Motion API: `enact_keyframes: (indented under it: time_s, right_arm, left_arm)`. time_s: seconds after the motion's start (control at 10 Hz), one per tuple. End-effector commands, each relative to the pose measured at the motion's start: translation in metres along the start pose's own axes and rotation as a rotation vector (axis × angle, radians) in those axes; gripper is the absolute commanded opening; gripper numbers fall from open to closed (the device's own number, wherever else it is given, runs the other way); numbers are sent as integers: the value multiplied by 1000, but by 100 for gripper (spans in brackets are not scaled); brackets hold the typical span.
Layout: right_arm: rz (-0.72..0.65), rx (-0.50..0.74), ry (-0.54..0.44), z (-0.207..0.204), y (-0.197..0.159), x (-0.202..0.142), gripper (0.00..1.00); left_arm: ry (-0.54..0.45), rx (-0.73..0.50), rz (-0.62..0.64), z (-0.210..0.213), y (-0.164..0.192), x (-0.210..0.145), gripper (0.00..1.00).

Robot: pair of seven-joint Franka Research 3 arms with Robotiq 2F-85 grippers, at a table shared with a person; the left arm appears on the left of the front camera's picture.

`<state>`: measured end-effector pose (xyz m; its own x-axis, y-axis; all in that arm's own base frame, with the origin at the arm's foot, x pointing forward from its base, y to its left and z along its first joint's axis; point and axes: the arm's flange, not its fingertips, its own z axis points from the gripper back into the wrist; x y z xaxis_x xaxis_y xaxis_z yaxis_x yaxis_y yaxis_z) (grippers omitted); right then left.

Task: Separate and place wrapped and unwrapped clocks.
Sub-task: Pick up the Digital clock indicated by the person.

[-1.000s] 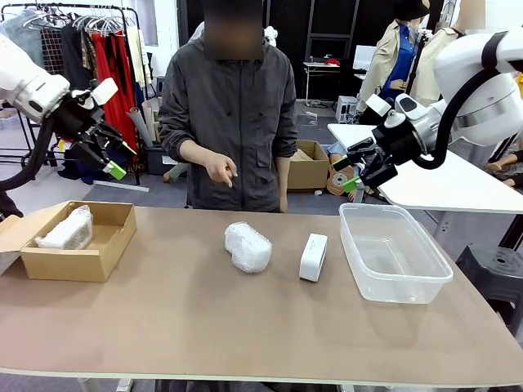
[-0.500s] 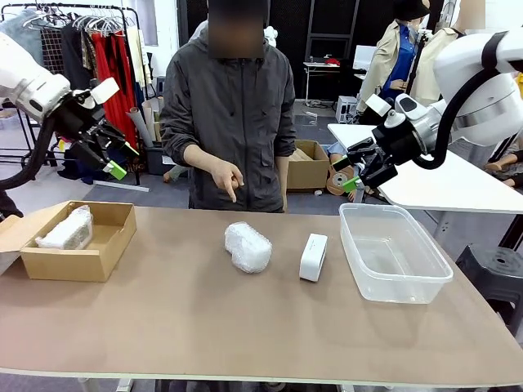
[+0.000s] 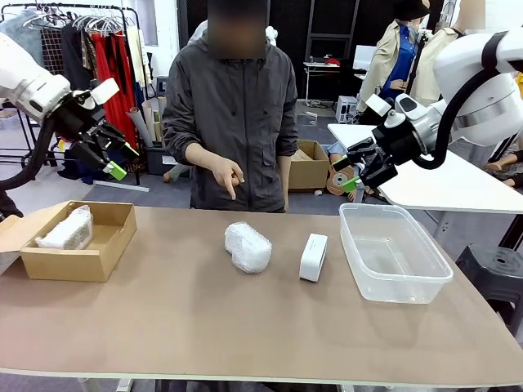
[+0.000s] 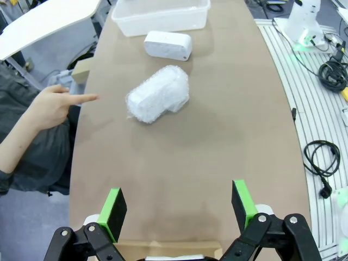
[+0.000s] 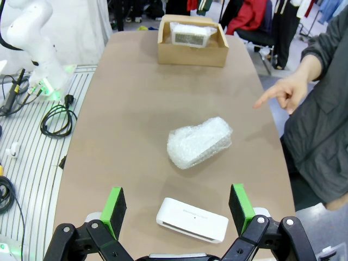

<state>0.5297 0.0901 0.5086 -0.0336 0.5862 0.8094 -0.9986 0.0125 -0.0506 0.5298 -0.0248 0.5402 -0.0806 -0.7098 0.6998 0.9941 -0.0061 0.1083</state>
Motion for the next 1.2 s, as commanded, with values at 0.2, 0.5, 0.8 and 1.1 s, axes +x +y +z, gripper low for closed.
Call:
enact_keyframes:
  time_s: [0.2, 0.5, 0.8, 1.1]
  right_arm:
    - [6, 4, 5, 1, 1, 1, 100]
    - [6, 4, 5, 1, 1, 1, 100]
    - [6, 4, 5, 1, 1, 1, 100]
    - [6, 4, 5, 1, 1, 1, 100]
  left_arm:
    - [51, -35, 107, -22, 3, 23, 100]
    - [157, 116, 295, -79, 14, 73, 100]
    - [364, 45, 71, -133, 18, 112, 100]
    - [443, -161, -283, -168, 36, 136, 100]
